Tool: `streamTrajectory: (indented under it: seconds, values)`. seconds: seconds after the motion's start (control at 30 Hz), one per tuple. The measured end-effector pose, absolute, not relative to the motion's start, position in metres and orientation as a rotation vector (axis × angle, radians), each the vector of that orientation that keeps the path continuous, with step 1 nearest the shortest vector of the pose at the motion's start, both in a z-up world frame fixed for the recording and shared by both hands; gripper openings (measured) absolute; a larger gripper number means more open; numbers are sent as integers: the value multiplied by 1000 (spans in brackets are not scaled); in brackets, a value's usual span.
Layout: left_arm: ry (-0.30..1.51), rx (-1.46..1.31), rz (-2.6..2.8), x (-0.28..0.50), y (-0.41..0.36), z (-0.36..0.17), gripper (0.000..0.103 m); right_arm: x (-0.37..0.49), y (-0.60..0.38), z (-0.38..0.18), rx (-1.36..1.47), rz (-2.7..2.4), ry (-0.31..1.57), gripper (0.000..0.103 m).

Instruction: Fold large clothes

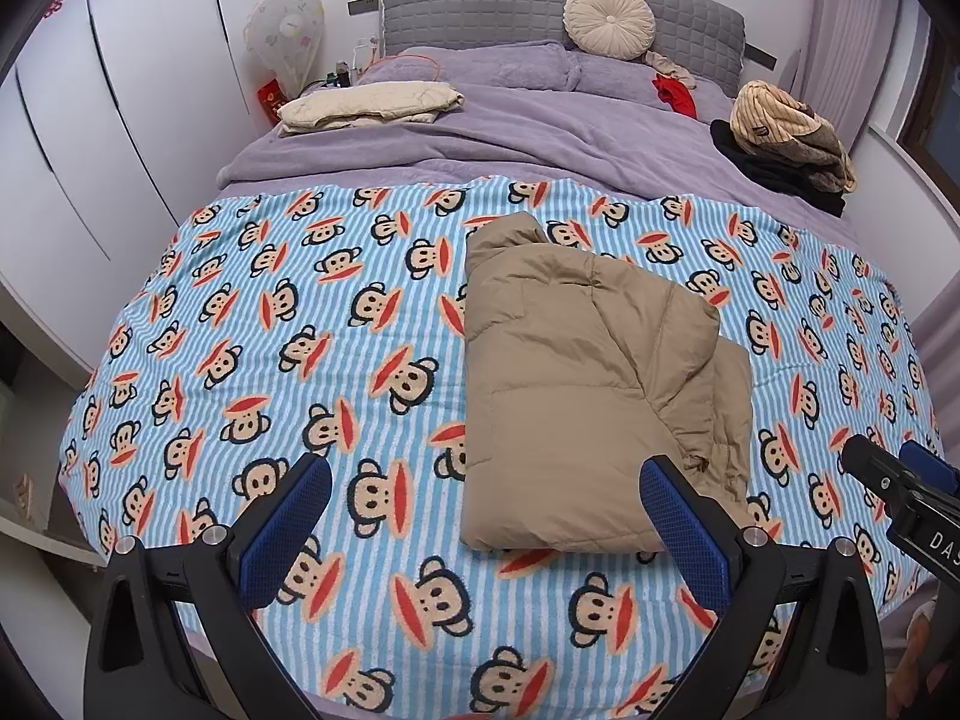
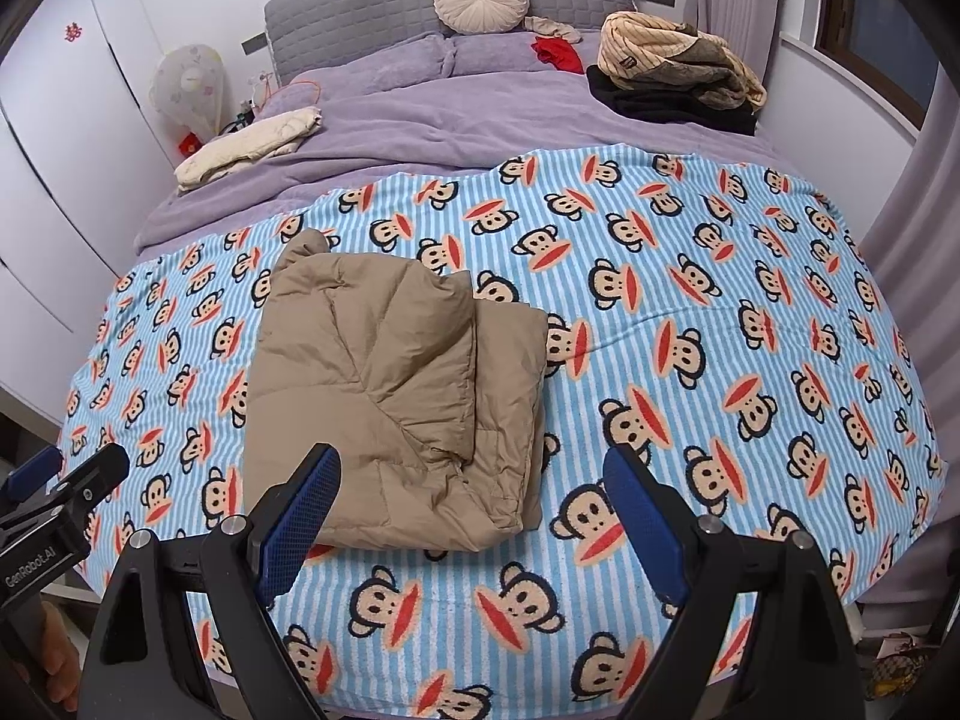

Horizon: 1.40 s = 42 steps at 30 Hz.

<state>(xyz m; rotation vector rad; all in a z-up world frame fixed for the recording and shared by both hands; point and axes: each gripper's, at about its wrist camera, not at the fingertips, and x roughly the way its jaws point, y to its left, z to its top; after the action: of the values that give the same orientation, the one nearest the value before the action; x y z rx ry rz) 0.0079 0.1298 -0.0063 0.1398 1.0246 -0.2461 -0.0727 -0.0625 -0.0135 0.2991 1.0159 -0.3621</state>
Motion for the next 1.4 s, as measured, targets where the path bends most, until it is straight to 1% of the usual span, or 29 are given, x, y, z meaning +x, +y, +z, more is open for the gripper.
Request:
streamTrajectory:
  seconds: [1.4]
  values:
    - [1024,141,-239,7,130,-7,103,-77,-57,-13,305,-362,1018,91]
